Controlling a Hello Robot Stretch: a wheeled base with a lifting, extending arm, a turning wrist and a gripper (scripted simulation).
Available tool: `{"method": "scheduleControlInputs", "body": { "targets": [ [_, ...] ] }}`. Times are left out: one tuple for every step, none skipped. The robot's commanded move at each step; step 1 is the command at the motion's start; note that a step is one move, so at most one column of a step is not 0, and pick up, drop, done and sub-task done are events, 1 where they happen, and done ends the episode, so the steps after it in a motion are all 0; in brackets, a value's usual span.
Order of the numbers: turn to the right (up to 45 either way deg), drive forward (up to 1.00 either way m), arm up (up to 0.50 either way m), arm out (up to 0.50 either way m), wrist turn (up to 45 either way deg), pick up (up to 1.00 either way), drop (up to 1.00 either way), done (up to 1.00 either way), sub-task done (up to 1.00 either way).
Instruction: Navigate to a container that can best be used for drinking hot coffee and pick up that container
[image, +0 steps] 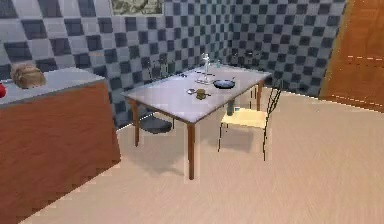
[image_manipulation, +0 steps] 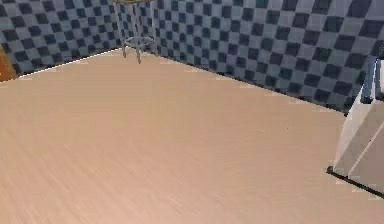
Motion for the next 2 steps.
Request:
{"method": "scheduleControlInputs", "body": {
  "targets": [
    [-36.0, 0.00, 0.00, 0.00, 0.0, 0.00, 0.00, 0.00, 0.00],
    [0.0, 0.30, 0.00, 0.00, 0.0, 0.00, 0.00, 0.00, 0.00]
  ]
}}
